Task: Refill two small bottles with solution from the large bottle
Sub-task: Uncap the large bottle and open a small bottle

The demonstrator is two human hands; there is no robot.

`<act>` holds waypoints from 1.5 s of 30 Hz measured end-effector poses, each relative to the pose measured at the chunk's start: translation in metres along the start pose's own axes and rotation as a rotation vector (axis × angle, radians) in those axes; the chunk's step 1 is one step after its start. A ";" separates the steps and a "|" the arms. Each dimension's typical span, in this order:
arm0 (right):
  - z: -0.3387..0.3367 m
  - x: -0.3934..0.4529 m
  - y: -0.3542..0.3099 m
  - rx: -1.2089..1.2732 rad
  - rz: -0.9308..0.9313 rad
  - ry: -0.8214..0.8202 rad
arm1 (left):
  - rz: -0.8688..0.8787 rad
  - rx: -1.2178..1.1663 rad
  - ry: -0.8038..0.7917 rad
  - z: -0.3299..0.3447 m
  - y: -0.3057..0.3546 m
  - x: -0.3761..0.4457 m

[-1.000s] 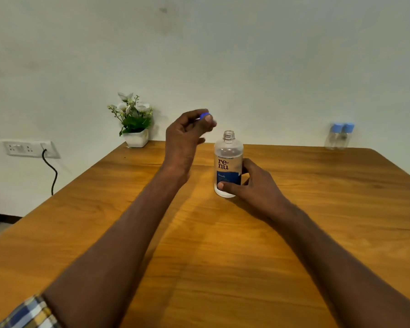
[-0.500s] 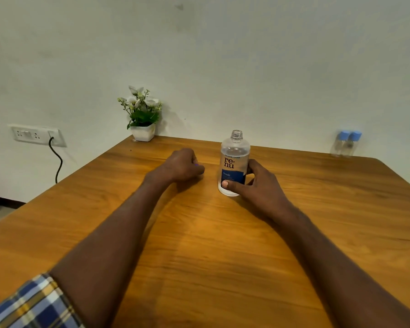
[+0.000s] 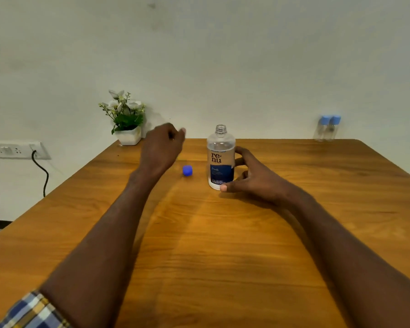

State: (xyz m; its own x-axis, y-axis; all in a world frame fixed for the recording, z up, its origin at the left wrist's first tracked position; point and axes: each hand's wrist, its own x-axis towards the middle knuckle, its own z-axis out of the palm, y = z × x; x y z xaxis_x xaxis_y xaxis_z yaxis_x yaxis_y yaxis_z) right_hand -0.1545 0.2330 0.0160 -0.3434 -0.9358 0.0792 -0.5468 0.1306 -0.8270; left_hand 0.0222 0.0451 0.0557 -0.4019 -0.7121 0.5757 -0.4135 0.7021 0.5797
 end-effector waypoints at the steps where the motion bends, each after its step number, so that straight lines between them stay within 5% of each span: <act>1: -0.007 -0.003 0.001 0.027 0.003 -0.025 | 0.036 -0.058 0.146 -0.007 0.010 -0.001; 5: -0.031 -0.014 0.004 0.186 -0.094 0.232 | 0.273 -0.238 0.579 -0.036 0.070 -0.011; 8: -0.051 -0.022 0.002 0.413 -0.223 0.556 | 0.493 -0.404 0.672 -0.029 0.129 -0.035; 12: -0.074 -0.032 0.010 0.364 -0.228 0.917 | 0.495 -0.565 0.382 0.035 0.189 -0.066; 20: -0.102 -0.029 0.081 0.196 0.067 1.209 | -0.029 -0.524 -0.186 0.180 0.189 -0.062; 25: -0.130 -0.002 0.111 0.018 0.141 1.142 | -0.179 -0.461 -0.315 0.216 0.172 -0.042; 35: -0.167 0.059 0.140 -0.708 0.085 0.842 | -0.180 -0.467 -0.303 0.235 0.165 -0.030; 45: -0.195 0.101 0.163 -0.863 0.129 0.832 | -0.197 -0.525 -0.290 0.243 0.162 -0.027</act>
State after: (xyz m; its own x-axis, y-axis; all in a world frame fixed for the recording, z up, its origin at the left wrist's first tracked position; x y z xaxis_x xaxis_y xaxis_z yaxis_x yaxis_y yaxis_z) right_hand -0.4276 0.2232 -0.0019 -0.6463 -0.4436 0.6209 -0.6936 0.6807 -0.2356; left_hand -0.2325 0.1764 -0.0061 -0.5947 -0.7490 0.2922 -0.0759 0.4142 0.9070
